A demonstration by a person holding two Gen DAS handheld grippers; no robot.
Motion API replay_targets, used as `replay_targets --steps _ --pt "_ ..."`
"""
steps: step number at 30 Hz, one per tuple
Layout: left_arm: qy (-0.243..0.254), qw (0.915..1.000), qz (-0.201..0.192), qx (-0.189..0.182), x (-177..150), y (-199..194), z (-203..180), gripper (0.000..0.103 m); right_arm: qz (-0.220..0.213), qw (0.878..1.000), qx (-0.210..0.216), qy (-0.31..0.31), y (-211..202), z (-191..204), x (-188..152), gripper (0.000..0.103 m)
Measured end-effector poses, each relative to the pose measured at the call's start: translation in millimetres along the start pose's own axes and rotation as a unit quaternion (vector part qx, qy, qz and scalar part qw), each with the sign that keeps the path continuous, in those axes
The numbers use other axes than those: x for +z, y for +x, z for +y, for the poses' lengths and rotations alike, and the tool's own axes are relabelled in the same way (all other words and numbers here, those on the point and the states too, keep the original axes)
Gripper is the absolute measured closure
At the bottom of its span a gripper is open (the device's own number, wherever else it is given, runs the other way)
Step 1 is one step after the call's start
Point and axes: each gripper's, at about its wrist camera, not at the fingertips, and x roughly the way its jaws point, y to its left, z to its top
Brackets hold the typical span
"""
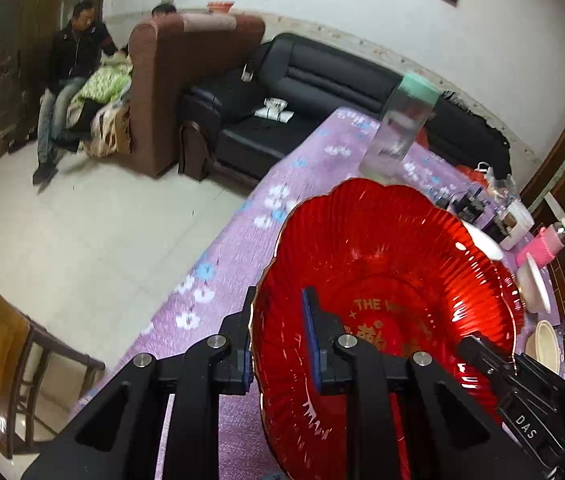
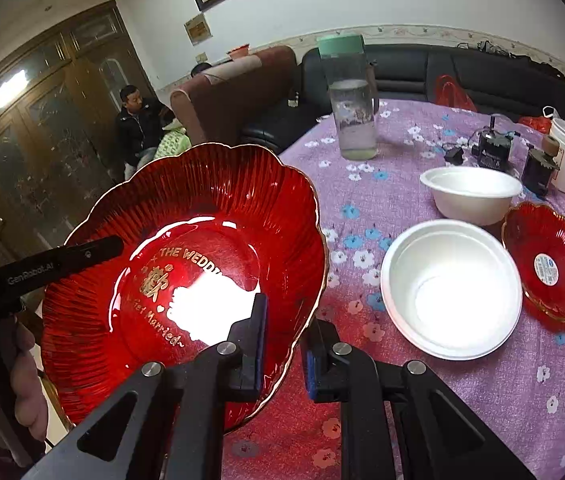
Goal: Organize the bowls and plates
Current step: 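Carry the red plate with both grippers, lower it, open both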
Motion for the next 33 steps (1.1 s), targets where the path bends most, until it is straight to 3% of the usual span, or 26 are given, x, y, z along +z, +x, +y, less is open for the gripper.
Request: replay_targets --steps 14,20,23,25,27,29,31,33 --pt "-0.024 0.9970 0.073 0.015 -36 71 19 0.082 0.068 0.997 -0.028 0.010 63 -20 -34 0.086" --pt "-0.031 0.9970 0.067 0.024 -37 72 20 0.079 0.070 0.997 -0.024 0.012 65 -21 -37 0.086" --pt "-0.040 0.9967 0.070 0.011 -39 67 21 0.069 0.069 0.997 -0.017 0.022 63 -22 -38 0.086" --pt "-0.047 0.9967 0.066 0.003 -38 58 22 0.052 0.063 0.998 -0.018 0.020 58 -22 -37 0.085" --pt "-0.054 0.9971 0.053 -0.001 -38 45 22 0.045 0.054 0.998 -0.020 0.018 50 -21 -37 0.084" --pt "-0.058 0.9976 0.039 0.002 -38 30 20 0.041 0.043 0.999 -0.020 0.019 39 -23 -37 0.081" --pt "-0.060 0.9977 0.026 0.018 -38 16 18 0.027 0.025 0.999 -0.016 0.022 22 -27 -36 0.080" --pt "-0.061 0.9978 -0.003 0.026 -38 -5 12 0.022 0.000 1.000 -0.018 0.022 2 -32 -35 0.080"
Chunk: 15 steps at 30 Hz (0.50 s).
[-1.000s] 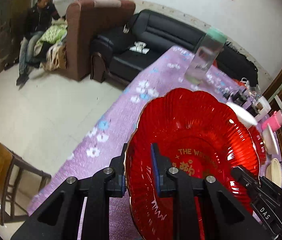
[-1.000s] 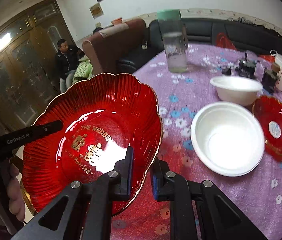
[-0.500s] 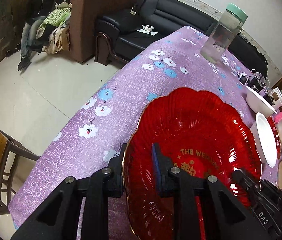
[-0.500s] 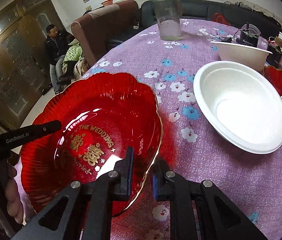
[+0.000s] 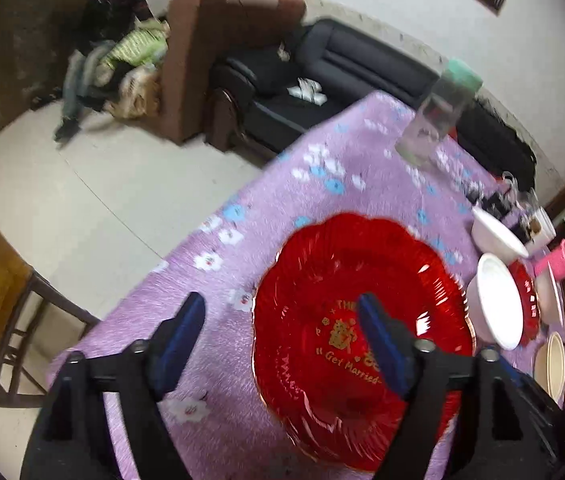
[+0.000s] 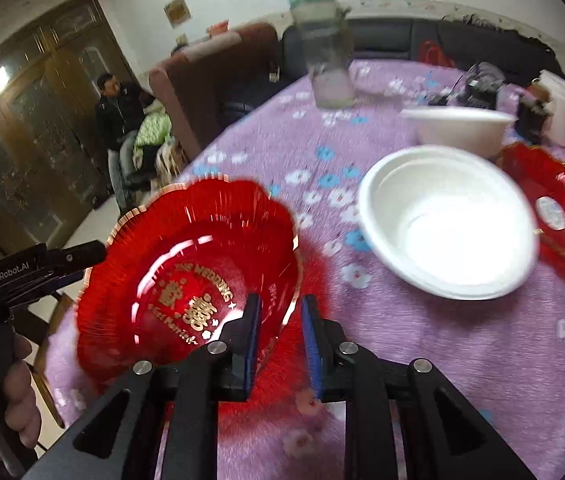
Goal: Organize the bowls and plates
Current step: 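Carry the red plate with both grippers, lower it, open both, then move both grippers to the white paper plate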
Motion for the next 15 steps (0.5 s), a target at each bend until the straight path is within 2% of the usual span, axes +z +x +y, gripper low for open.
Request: replay_targets --steps 2,3,4,5,6,7,9,11,15 --pt "0.007 0.9993 -0.022 -0.028 -2 -19 -7 0.022 -0.036 0.999 -0.016 -0.007 -27 -6 1 0.078" --pt "0.017 0.9985 -0.028 -0.044 -5 -28 -15 0.022 -0.057 0.998 -0.029 -0.014 -42 -9 1 0.071" --pt "0.025 0.9978 -0.030 -0.054 -7 -33 -21 0.022 -0.083 0.995 -0.051 -0.021 -60 -15 1 0.056" --pt "0.034 0.9970 -0.030 -0.063 -9 -37 -28 0.022 -0.100 0.993 -0.065 -0.024 -70 -19 1 0.046" --pt "0.044 0.9962 -0.024 -0.072 -11 -40 -38 0.022 -0.128 0.988 -0.087 -0.023 -86 -28 0 0.024" --pt "0.049 0.9956 -0.017 -0.078 -12 -40 -46 0.022 -0.145 0.984 -0.098 -0.019 -96 -36 0 0.009" --pt "0.059 0.9934 0.008 -0.098 -13 -36 -64 0.022 -0.177 0.976 -0.126 0.008 -115 -61 0 0.008" --pt "0.060 0.9917 0.027 -0.111 -12 -28 -80 0.022 -0.176 0.974 -0.136 0.039 -120 -85 5 0.008" --pt "0.084 0.9901 0.047 -0.103 -7 -10 -121 0.022 -0.138 0.978 -0.099 0.118 -111 -137 15 0.008"
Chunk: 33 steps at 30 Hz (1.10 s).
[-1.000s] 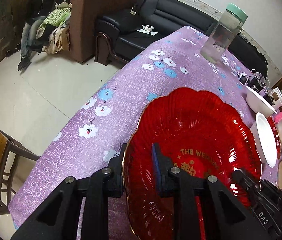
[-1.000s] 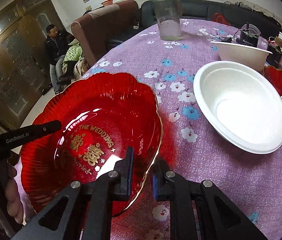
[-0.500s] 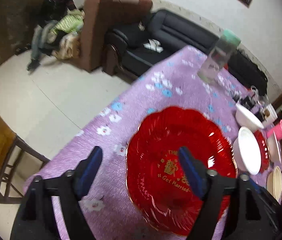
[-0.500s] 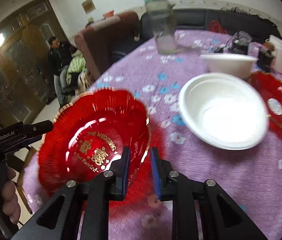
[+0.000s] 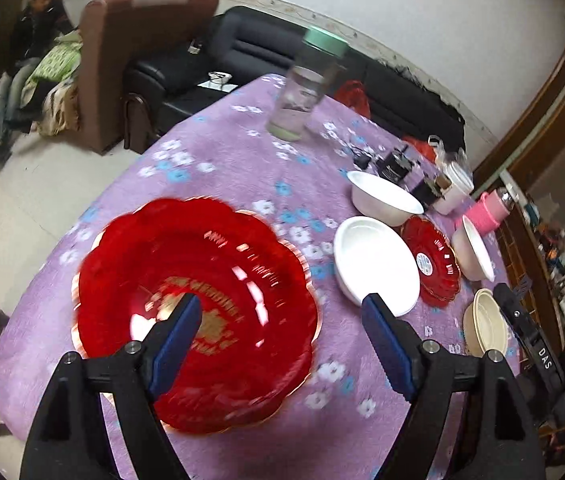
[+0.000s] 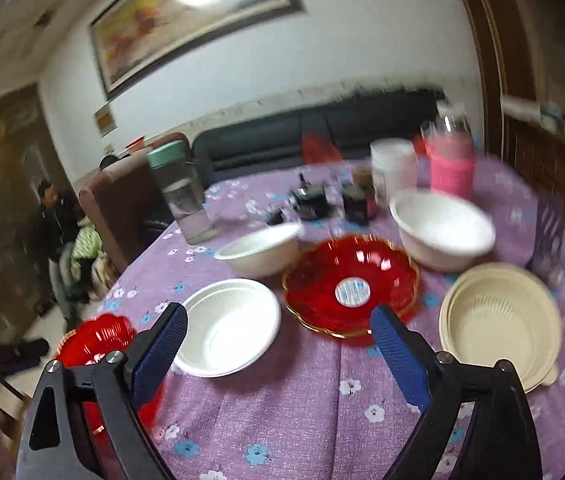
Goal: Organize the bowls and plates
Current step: 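Move both grippers to the white paper plate, then grasp the white paper plate rim with both grippers and lift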
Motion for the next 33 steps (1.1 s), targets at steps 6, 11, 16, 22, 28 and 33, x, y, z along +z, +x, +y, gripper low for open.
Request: replay_targets --steps 6,11,16,22,28,33 --pt "0.050 0.9980 0.032 0.020 25 47 -47 0.022 0.069 0.996 0.034 0.044 64 -8 0 0.008" --pt "0.046 0.9963 0.068 0.027 38 95 -63 0.022 0.112 0.991 0.053 0.050 102 -1 -15 0.024" --pt "0.044 0.9940 0.094 0.035 43 131 -74 0.022 0.125 0.990 0.060 0.040 111 -2 -22 0.026" --pt "0.039 0.9881 0.141 0.049 45 176 -78 0.022 0.145 0.985 0.077 0.047 125 -5 -25 0.039" --pt "0.053 0.9849 0.158 0.046 46 191 -87 0.037 0.154 0.983 0.081 0.052 136 -5 -27 0.050" --pt "0.092 0.9785 0.173 0.064 41 202 -99 0.066 0.161 0.981 0.090 0.065 142 -10 -29 0.066"
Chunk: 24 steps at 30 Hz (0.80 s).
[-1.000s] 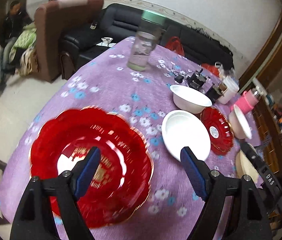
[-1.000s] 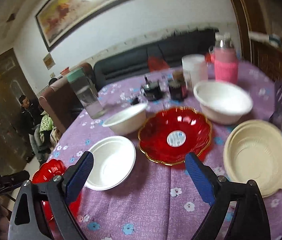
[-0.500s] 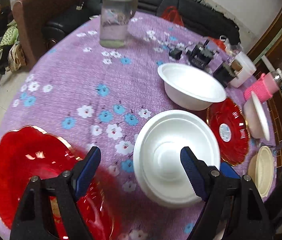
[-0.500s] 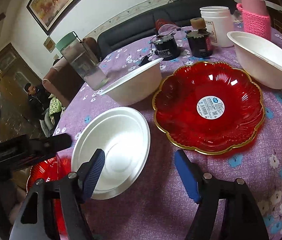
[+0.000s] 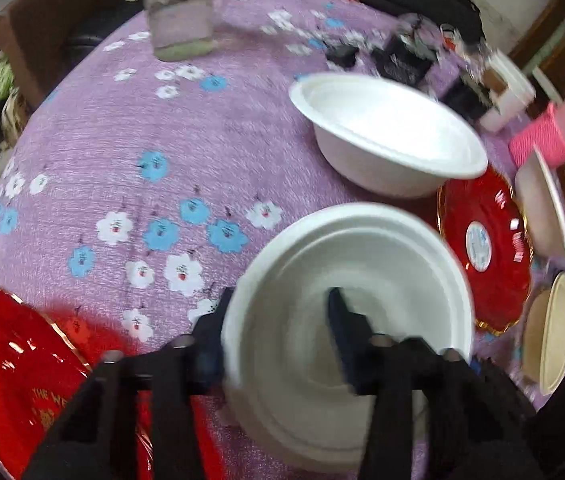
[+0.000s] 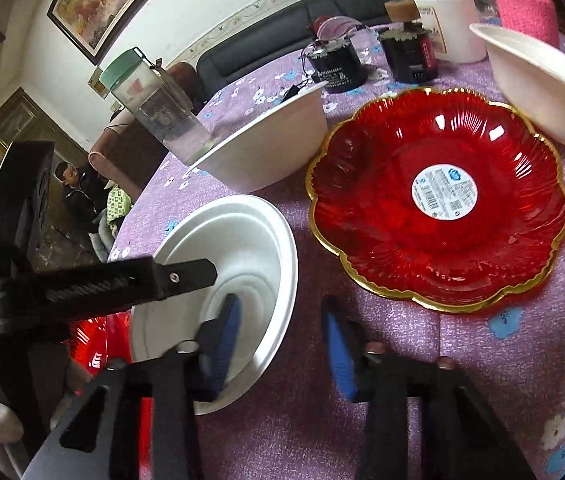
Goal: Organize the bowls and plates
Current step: 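Grasp the white paper plate rim with both grippers and lift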
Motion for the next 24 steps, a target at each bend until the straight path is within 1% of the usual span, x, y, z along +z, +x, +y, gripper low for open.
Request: replay_targets --steps 1,2,3,5,7,10,15,19,21,24 --pt "0.002 1.0000 -0.001 0.003 0 1 -1 0.072 0.001 1.000 0.003 0.002 0 0 0 0.071" --pt "0.005 1.0000 -0.004 0.006 -1 0 -2 0.074 0.002 1.000 0.007 0.004 0 -1 -1 0.074" --pt "0.007 0.9999 -0.007 0.007 -1 0 -2 0.081 -0.001 1.000 0.002 0.004 -1 -1 -1 0.075" --pt "0.003 0.9999 -0.008 -0.007 -2 -5 0 0.083 -0.008 1.000 -0.007 0.002 -4 -1 -1 0.078" --pt "0.008 0.9997 -0.021 -0.011 -5 -13 -3 0.085 -0.015 1.000 -0.007 0.005 -9 -3 0 0.081" --pt "0.025 0.9985 -0.048 -0.003 -13 -32 -10 0.086 -0.033 0.999 -0.009 0.000 -20 -1 1 0.085" --pt "0.039 0.9960 -0.080 0.004 -29 -61 -17 0.086 -0.064 0.998 0.008 -0.008 -41 4 0 0.085" --pt "0.027 0.9955 -0.091 0.002 -48 -81 -4 0.086 -0.084 0.996 0.022 -0.034 -56 22 -6 0.085" --pt "0.019 0.9949 -0.099 0.007 -52 -92 5 0.086 -0.084 0.995 0.030 -0.047 -60 35 -11 0.085" --pt "0.004 0.9936 -0.113 0.004 -65 -114 27 0.086 -0.079 0.993 0.046 -0.074 -66 65 -19 0.085"
